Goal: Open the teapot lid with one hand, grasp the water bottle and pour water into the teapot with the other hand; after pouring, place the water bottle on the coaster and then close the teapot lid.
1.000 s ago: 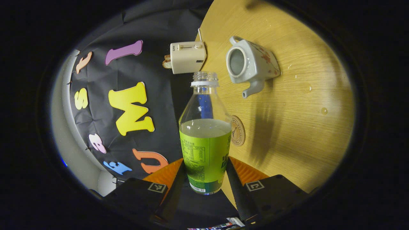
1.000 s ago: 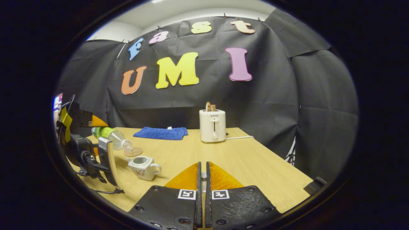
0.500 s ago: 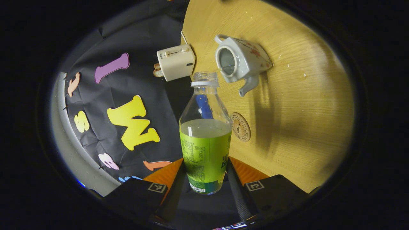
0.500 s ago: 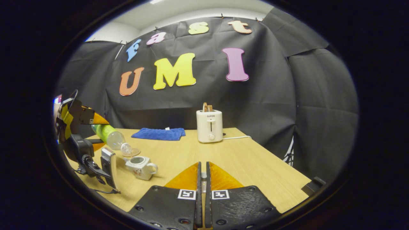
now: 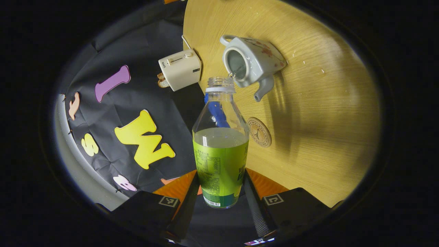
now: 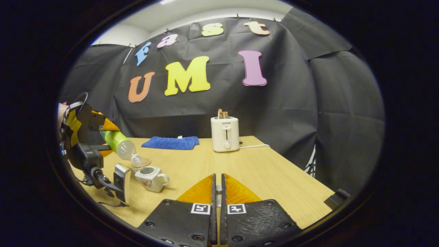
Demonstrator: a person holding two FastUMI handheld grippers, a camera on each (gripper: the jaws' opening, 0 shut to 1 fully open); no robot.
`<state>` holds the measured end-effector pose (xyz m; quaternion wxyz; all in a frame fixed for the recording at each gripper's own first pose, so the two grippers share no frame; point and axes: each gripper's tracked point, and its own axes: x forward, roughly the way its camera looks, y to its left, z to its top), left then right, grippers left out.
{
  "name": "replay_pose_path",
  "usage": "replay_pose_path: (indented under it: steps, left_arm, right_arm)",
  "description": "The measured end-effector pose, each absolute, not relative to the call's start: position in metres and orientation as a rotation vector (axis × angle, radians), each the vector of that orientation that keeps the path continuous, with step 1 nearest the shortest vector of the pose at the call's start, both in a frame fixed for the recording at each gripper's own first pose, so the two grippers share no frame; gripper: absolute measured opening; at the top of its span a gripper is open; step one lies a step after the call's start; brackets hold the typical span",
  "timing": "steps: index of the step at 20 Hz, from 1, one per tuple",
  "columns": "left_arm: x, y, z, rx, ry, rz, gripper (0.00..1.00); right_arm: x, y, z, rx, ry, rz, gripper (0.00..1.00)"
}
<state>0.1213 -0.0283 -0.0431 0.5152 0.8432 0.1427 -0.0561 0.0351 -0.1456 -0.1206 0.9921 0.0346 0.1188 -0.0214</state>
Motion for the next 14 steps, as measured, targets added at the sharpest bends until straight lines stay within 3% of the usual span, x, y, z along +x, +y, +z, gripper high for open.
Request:
replay_pose_path:
  steps: [14]
  left_arm:
    - [0.122,-0.048,-0.021,2.209,0.304,-0.093,0.75]
  right_arm:
    - [0.034,-0.151,-0.126,0.091,0.245,-0.043,0.03]
